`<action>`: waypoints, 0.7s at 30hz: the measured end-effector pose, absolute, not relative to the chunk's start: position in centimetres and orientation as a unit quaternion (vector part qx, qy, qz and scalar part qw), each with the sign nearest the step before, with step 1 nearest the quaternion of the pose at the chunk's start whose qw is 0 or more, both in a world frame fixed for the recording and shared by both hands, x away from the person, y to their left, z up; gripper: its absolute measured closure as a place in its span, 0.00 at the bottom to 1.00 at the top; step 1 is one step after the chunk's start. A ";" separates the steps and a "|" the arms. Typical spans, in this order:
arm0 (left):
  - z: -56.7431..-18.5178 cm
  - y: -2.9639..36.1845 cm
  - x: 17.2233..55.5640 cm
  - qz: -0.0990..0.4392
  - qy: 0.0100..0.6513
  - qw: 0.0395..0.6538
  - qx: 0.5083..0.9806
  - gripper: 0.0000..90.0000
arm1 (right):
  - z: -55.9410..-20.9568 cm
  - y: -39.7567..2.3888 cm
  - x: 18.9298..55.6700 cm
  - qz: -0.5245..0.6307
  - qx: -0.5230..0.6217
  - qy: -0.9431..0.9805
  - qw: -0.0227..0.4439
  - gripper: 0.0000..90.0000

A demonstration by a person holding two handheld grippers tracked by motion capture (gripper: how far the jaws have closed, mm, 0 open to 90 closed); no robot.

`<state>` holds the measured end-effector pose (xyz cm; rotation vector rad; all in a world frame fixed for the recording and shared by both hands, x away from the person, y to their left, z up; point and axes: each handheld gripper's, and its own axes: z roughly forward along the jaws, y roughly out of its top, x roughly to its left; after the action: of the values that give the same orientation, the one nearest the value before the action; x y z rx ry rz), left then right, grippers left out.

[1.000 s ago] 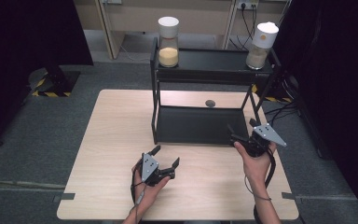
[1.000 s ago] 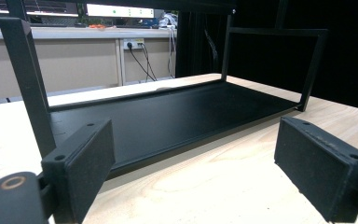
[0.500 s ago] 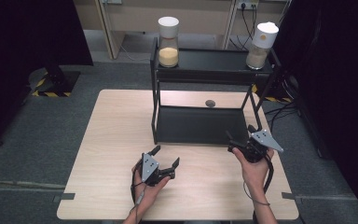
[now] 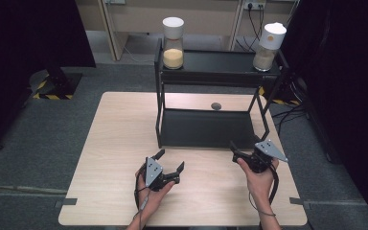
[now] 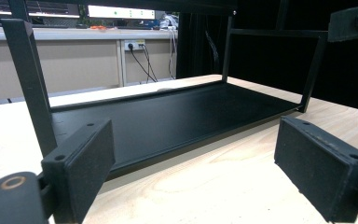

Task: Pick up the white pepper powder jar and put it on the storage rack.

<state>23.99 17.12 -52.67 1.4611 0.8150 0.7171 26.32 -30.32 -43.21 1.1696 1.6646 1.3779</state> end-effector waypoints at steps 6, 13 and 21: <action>-52.7 17.1 24.0 0.311 0.354 0.614 0.634 0.13 | -43.8 -30.4 26.1 0.525 0.453 0.640 0.332 0.05; -52.7 17.1 24.0 0.311 0.355 0.614 0.633 0.13 | -44.3 -30.5 25.9 0.521 0.457 0.641 0.330 0.05; -52.7 17.1 24.0 0.311 0.355 0.614 0.633 0.13 | -44.8 -30.6 25.6 0.518 0.461 0.643 0.326 0.05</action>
<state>23.99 17.12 -52.67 1.4594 0.8186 0.7158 25.62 -30.63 -44.82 1.2071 1.6855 1.3569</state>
